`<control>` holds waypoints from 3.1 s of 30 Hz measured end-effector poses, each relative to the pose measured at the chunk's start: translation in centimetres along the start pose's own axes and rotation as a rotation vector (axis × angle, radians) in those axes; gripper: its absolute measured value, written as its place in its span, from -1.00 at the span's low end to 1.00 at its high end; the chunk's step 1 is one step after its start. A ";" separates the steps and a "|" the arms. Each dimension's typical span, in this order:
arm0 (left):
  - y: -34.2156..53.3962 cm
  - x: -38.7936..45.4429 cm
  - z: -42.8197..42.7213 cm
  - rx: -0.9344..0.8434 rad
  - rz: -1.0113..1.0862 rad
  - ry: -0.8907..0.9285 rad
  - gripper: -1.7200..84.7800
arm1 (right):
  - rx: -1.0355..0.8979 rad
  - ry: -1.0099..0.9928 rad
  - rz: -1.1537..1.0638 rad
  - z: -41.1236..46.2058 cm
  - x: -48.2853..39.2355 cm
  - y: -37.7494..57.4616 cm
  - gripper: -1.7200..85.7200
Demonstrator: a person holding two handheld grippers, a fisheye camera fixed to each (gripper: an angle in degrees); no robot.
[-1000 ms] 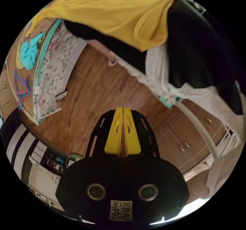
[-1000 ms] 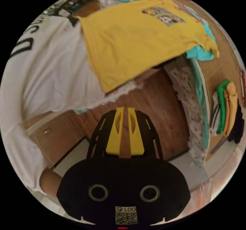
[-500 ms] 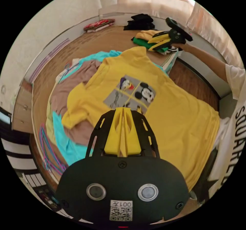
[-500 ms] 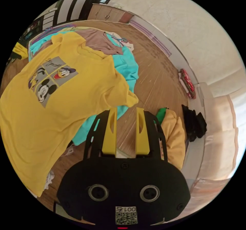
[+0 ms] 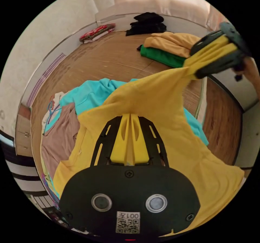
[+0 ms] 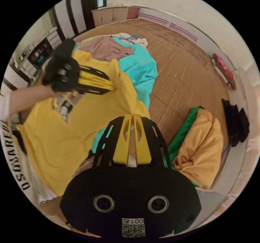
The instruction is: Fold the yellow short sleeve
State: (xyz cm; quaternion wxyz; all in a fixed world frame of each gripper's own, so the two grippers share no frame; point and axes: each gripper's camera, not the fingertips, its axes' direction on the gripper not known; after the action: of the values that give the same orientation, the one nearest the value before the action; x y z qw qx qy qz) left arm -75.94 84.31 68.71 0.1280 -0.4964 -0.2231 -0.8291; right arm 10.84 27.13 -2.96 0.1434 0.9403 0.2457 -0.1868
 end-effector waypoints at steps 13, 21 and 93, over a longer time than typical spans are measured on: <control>-4.1 -3.5 2.7 0.015 -0.115 0.056 -0.98 | 0.006 0.036 0.025 0.8 3.3 1.1 -0.81; -7.5 -2.6 2.8 0.033 0.061 0.108 -0.98 | -0.127 -0.130 0.087 12.2 7.3 6.3 -0.71; -6.5 -18.7 -10.3 0.001 0.031 0.195 -0.86 | 0.190 0.054 0.068 1.1 -15.4 6.1 -0.76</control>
State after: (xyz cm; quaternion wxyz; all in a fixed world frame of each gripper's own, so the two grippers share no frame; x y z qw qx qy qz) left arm -77.76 84.65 46.44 0.1621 -0.4164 -0.2025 -0.8714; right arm 1.23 15.36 3.59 0.0532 0.9622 0.1985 -0.1788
